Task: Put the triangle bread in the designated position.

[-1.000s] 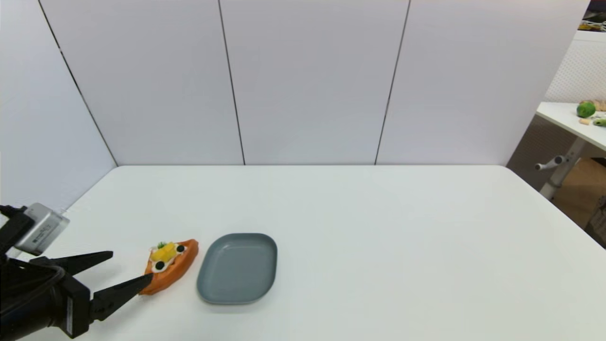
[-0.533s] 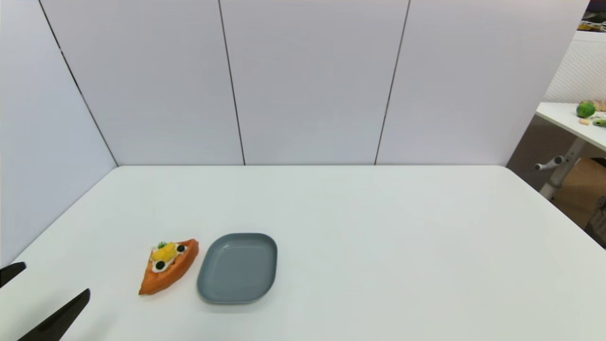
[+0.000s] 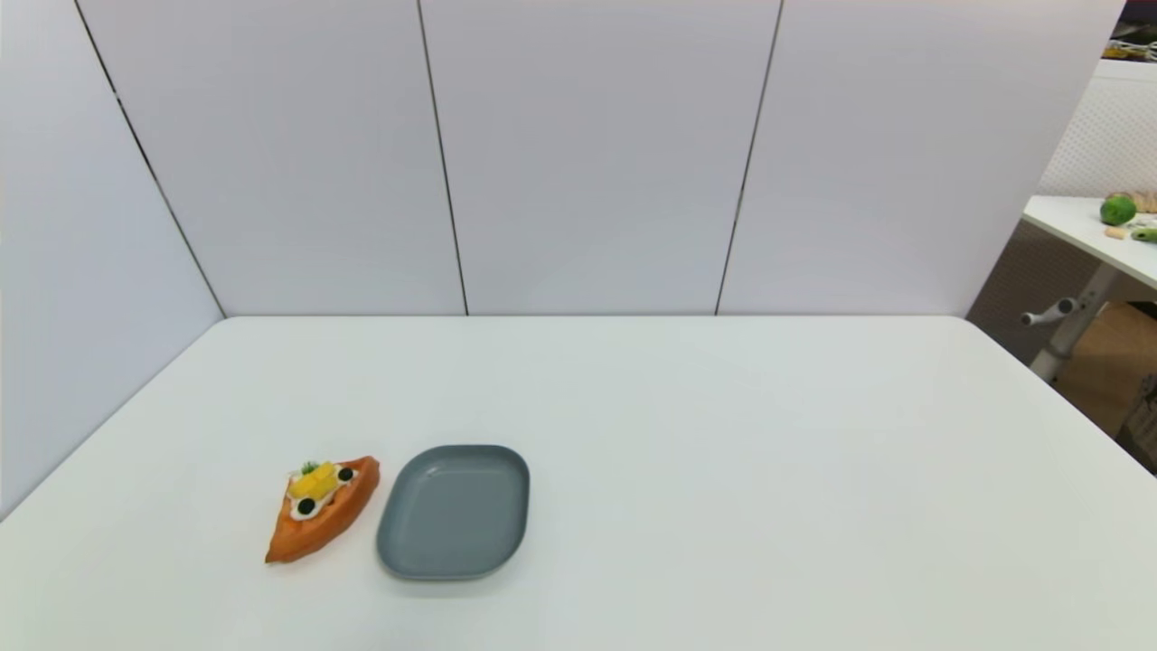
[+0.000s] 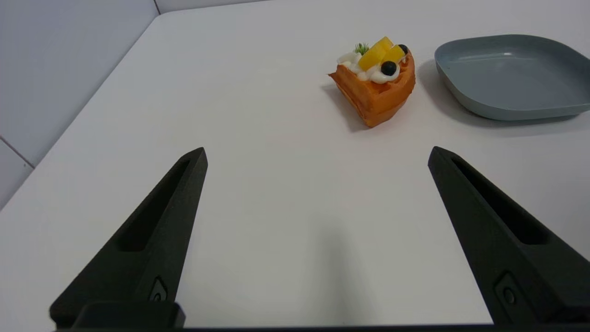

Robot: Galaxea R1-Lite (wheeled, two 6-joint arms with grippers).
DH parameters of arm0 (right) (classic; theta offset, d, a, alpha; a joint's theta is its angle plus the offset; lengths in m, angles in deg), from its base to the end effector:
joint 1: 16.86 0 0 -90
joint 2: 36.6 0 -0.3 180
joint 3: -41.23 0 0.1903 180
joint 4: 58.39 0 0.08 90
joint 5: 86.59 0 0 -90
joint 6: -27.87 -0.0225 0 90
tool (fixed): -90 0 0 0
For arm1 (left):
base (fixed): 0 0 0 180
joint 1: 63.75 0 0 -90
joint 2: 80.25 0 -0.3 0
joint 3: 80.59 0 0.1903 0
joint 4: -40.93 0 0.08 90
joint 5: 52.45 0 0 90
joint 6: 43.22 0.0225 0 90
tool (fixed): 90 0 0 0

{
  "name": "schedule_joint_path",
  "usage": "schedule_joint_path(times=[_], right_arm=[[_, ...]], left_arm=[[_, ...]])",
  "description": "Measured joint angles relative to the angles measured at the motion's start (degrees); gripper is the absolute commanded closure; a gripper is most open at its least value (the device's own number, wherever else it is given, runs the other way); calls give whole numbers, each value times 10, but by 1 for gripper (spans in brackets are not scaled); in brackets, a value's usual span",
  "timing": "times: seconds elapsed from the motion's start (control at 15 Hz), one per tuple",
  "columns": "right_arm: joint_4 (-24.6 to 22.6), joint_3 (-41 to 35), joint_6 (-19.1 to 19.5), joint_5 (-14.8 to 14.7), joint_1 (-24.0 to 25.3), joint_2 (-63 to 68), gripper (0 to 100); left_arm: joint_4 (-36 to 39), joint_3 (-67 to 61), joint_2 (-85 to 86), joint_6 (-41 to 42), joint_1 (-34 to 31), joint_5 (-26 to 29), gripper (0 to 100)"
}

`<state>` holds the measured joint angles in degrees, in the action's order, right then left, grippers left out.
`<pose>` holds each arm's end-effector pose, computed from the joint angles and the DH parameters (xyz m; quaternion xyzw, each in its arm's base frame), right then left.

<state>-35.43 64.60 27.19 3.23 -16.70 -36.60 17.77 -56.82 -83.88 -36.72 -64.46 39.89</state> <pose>-0.0228 -0.0001 0.0762 0.0059 -0.0036 -0.0002 1.0000 -0.0184 -0.0011 0.0791 0.0560 0.0255 -0.0157 0.9980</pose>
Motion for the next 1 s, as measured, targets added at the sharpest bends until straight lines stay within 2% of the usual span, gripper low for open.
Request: schedule_joint_path(times=[0.4,1.0], right_arm=[[0,0,0,0,0,0,0],[1,0,5,0,0,0,0]], left_arm=[[-1,-4,35,-53,2,-17,0],[-1,-4,37,-55,1,-20,0]])
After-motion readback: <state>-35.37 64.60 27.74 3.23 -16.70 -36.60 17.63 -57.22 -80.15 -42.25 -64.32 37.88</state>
